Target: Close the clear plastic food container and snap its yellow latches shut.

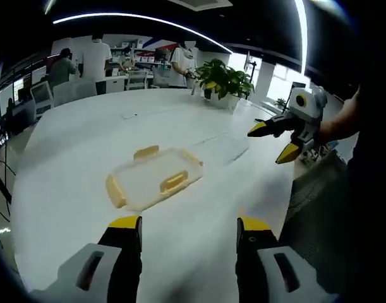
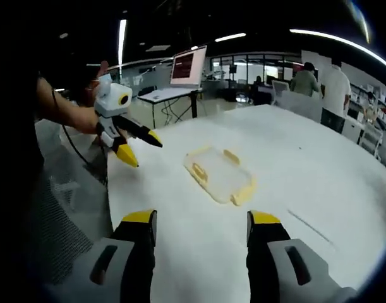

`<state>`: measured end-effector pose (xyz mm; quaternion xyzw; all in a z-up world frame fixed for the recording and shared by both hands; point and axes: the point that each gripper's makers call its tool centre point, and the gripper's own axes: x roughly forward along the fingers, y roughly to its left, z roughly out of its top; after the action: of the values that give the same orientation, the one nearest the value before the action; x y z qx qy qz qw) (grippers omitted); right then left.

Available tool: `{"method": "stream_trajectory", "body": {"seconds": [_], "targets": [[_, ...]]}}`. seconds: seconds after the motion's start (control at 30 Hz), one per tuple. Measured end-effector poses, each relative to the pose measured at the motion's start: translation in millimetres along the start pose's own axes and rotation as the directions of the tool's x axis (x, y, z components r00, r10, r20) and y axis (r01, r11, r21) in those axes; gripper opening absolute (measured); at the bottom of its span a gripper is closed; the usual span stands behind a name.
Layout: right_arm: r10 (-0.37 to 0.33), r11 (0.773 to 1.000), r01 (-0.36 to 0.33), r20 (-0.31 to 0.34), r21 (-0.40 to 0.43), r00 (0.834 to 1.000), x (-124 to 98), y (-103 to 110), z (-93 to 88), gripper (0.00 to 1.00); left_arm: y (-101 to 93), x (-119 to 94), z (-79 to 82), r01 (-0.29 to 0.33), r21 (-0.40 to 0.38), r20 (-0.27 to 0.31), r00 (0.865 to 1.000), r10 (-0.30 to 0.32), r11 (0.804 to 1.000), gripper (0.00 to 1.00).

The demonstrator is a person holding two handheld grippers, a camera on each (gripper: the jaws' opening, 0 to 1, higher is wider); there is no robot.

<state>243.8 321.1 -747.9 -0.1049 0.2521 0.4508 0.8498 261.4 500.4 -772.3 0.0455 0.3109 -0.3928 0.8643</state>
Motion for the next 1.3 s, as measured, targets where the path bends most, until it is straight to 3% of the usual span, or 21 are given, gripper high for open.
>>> {"method": "stream_trajectory", "body": {"seconds": [0.13,0.23,0.4,0.63,0.83,1.03,1.3], "targets": [[0.012,1.000,-0.012,-0.007,0.007,1.000,6.8,-7.4,0.6,0.56,12.8,2.8,4.0,0.003,0.030,-0.011,1.000,-0.003,1.000,0.54],[0.031,0.999,-0.031,0.002,0.032,1.000,12.8,-13.1,6.7,0.56,22.8,5.7,7.3,0.014,0.057,-0.027,1.000,-0.012,0.998,0.47],[0.045,0.997,-0.047,-0.028,-0.058,0.999,23.0,-20.8,11.5,0.55,33.7,12.0,8.8,0.019,0.111,-0.052,0.999,-0.013,0.994,0.46],[0.072,0.990,-0.079,-0.066,-0.115,0.995,43.2,-33.9,12.2,0.53,46.2,19.6,4.0,0.047,0.150,-0.104,0.994,-0.031,0.988,0.46],[0.086,0.974,-0.109,-0.123,-0.199,0.989,58.4,-46.5,11.0,0.52,63.8,25.8,8.1,0.063,0.170,-0.128,0.991,-0.042,0.983,0.46],[0.103,0.957,-0.145,-0.176,-0.250,0.979,70.7,-57.0,6.5,0.53,77.3,36.0,5.0,0.096,0.232,-0.186,0.981,-0.053,0.968,0.45],[0.118,0.948,-0.172,-0.205,-0.269,0.972,82.0,-60.7,3.4,0.52,88.2,45.0,6.8,0.110,0.244,-0.219,0.974,-0.056,0.964,0.40]]}}
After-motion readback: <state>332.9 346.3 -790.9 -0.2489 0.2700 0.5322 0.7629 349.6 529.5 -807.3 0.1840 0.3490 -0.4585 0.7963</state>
